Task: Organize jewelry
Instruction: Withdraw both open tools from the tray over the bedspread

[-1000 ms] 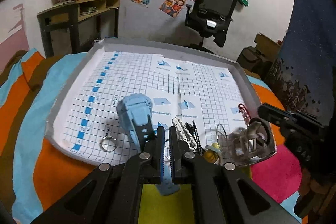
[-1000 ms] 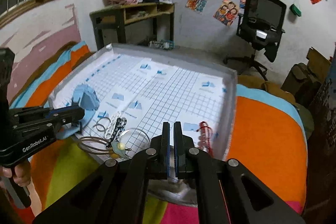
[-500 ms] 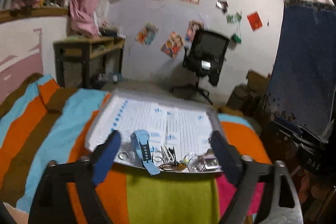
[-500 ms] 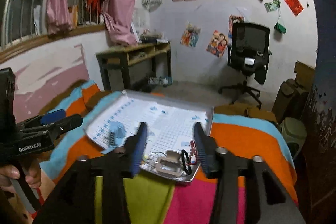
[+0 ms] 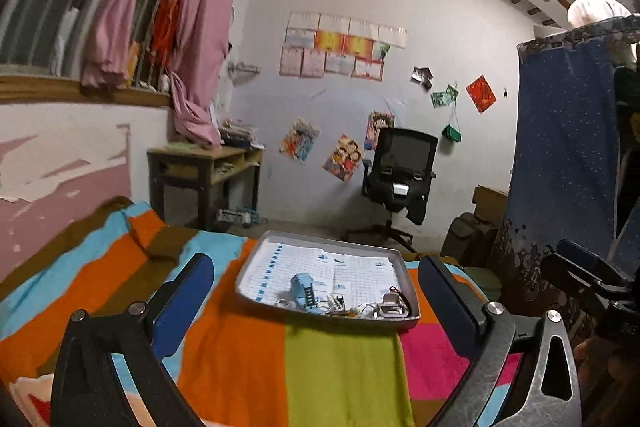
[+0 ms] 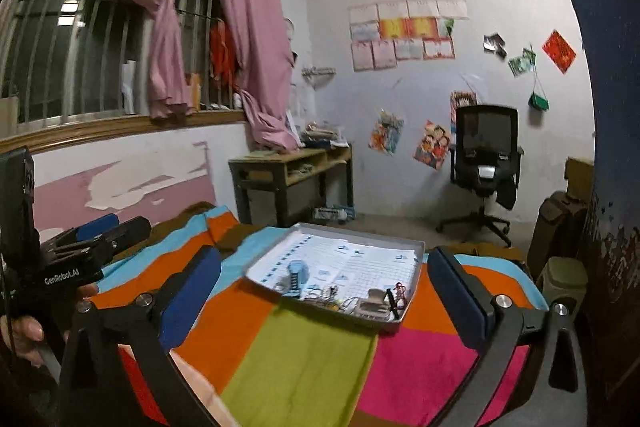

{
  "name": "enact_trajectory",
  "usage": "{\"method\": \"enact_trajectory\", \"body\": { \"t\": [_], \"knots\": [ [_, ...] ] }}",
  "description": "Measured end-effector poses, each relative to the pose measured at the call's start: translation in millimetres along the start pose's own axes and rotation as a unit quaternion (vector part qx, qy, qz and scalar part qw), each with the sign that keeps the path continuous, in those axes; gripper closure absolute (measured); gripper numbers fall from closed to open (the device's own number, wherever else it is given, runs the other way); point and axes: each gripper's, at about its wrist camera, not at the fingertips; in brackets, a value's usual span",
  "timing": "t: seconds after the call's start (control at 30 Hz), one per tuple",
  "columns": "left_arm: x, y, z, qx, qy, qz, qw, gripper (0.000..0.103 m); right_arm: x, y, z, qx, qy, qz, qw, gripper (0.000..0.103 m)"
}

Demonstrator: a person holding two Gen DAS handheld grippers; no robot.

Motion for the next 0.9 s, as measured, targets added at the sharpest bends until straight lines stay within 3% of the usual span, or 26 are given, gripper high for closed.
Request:
{"method": "enact_trajectory", "body": {
  "t": [0.33, 0.7, 0.9],
  "knots": [
    [46, 27, -108, -0.019, -0.027, 0.004, 0.9994, 0.000, 45, 52, -104, -0.001, -0.042, 0.026, 0.999, 0.001],
    [92, 42, -176, -0.029, -0.032, -0.001, 0.9991, 0.000, 108, 96, -174, 0.038, -0.048, 0.007, 0.998, 0.001],
    [118, 42, -194, -0.038, -0.035, 0.015, 0.9985, 0.000, 137, 106, -197, 0.056, -0.041, 0.002, 0.998, 0.001]
  ]
}}
Point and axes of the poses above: each gripper's, at about its wrist camera, not at the fingertips, and z roughly the way its jaws point, y to its left, x to its underside, and after that the axes turned 11 degrees about -x, right-handed
